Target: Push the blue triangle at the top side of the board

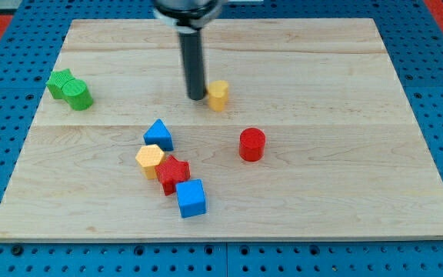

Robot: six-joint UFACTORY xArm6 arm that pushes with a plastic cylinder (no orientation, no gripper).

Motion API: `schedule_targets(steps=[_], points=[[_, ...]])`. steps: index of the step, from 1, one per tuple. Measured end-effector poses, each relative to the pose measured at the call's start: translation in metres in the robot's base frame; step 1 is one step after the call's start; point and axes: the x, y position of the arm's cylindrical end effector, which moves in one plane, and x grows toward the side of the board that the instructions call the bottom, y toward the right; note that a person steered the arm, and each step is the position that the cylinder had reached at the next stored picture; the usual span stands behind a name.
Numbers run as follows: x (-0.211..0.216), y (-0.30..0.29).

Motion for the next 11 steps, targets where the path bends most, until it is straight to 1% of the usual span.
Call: schedule_targets(steps=[1,2,3,4,5,6,9,10,11], points=[[0.054,0.063],[0.103,0.054],[0.118,0.026],[0.114,0.001],[0.114,-0.053],[0.111,-0.088],[0.050,-0.096],[0.045,-0.093],[0.076,-0.092]])
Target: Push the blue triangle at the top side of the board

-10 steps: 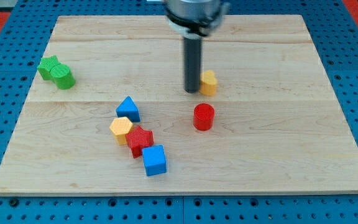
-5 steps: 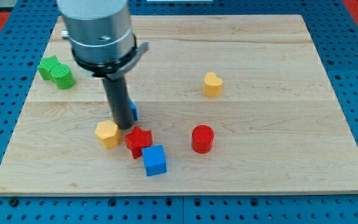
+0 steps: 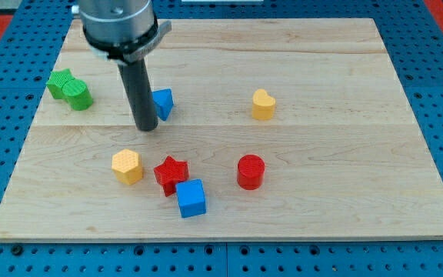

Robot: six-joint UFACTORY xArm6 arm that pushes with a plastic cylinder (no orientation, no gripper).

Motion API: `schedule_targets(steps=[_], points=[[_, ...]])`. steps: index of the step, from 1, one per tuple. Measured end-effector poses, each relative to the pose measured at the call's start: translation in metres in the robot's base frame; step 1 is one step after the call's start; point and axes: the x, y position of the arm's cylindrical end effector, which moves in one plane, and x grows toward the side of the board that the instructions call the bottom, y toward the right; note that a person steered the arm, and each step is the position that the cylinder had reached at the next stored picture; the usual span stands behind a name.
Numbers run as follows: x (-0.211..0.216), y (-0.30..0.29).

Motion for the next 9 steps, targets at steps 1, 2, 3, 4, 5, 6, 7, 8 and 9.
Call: schedule_targets(steps=[1,2,3,4,5,6,7,8,9], points=[[-0.012,0.019],[-0.084,0.042],[-0.124,0.035],[-0.071,0.040],[-0.091,-0.008],[-0.142,0.016],[-0.185,0.053],[-0.187,0.082],[-0.187,0.078]])
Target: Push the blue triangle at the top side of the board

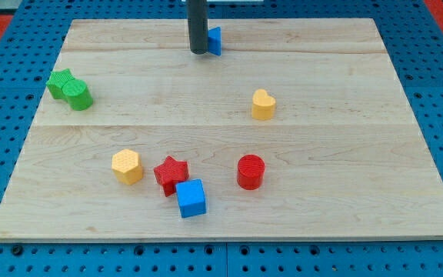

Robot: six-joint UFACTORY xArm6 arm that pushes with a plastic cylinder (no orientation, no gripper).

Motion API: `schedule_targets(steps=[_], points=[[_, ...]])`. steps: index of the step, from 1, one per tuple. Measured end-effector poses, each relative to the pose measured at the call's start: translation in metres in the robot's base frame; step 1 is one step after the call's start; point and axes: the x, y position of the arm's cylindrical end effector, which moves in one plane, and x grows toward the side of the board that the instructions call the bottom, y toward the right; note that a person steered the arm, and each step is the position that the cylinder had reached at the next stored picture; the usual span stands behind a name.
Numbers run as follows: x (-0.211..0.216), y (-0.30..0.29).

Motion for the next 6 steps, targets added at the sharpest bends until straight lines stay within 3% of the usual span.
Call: schedule_targets(steps=[1,2,5,6], points=[[-0.003,0.052],[-0.001,0.070],[-0.044,0.016],[-0.010,0.044]])
